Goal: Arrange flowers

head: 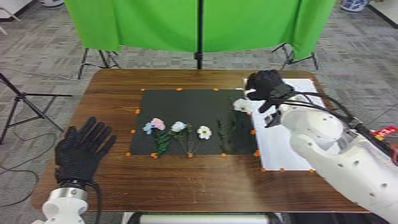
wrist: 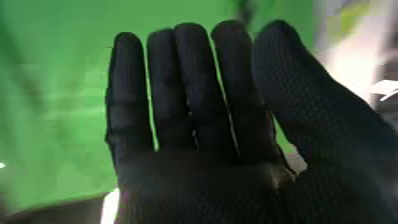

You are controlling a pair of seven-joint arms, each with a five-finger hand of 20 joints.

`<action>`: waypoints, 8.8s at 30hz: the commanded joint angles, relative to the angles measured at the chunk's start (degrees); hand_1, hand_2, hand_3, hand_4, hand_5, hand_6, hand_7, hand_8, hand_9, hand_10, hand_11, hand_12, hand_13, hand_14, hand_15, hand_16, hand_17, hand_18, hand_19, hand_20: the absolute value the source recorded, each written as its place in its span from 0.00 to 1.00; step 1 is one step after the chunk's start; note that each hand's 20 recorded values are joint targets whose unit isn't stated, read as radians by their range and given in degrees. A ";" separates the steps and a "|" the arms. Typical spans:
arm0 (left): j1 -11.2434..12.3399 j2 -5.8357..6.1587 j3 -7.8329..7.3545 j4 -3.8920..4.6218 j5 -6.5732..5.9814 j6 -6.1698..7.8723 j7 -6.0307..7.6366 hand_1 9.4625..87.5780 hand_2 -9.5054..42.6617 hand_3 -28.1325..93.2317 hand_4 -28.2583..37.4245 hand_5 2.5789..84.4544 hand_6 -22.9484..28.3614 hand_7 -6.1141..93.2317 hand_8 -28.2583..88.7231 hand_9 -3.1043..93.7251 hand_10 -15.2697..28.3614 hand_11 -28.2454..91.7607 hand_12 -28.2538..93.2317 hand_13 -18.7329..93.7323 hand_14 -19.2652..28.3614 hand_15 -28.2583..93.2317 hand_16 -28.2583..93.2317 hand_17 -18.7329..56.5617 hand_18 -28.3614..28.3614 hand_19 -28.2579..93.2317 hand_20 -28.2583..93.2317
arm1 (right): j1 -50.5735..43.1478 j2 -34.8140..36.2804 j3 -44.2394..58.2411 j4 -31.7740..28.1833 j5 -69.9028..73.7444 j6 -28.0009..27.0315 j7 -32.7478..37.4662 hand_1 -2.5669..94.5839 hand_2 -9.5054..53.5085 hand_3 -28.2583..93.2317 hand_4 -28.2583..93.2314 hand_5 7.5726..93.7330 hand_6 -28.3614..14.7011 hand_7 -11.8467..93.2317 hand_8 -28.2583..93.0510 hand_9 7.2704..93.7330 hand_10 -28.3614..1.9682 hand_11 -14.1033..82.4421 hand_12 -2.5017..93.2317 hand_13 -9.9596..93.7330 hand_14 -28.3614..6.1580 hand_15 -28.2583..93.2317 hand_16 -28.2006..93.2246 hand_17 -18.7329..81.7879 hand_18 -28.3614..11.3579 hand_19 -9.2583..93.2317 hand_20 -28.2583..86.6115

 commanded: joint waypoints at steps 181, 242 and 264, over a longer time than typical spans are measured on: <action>-0.22 1.86 -2.47 1.47 -0.05 -0.12 0.18 0.22 0.39 0.85 0.00 0.52 0.57 0.23 0.16 0.45 0.69 0.44 0.34 0.45 0.69 0.55 0.19 0.20 0.75 0.50 0.34 | -28.07 -8.43 36.64 -10.47 65.47 15.76 -5.00 0.34 0.26 0.87 0.03 0.50 0.60 0.27 0.13 0.48 0.46 0.25 0.21 0.48 0.36 0.57 0.38 0.35 0.21 0.57 0.44; 1.37 2.67 -6.96 0.13 4.42 0.22 3.87 0.18 0.37 0.85 0.00 0.46 0.55 0.17 0.17 0.35 0.62 0.36 0.29 0.36 0.58 0.38 0.17 0.23 0.70 0.43 0.33 | -39.08 -18.20 47.57 -18.69 83.56 5.50 -10.46 0.21 0.30 0.84 0.06 0.37 0.59 0.19 0.16 0.32 0.48 0.18 0.16 0.40 0.34 0.35 0.43 0.31 0.23 0.38 0.42; -1.93 5.75 -8.14 1.04 3.43 0.67 5.79 0.19 0.37 0.85 0.00 0.46 0.55 0.17 0.17 0.35 0.63 0.36 0.29 0.36 0.59 0.38 0.17 0.23 0.70 0.43 0.33 | -35.34 -17.09 45.78 -19.17 83.95 4.15 -9.94 0.21 0.30 0.84 0.06 0.37 0.58 0.19 0.17 0.32 0.48 0.18 0.16 0.40 0.33 0.35 0.43 0.31 0.23 0.39 0.42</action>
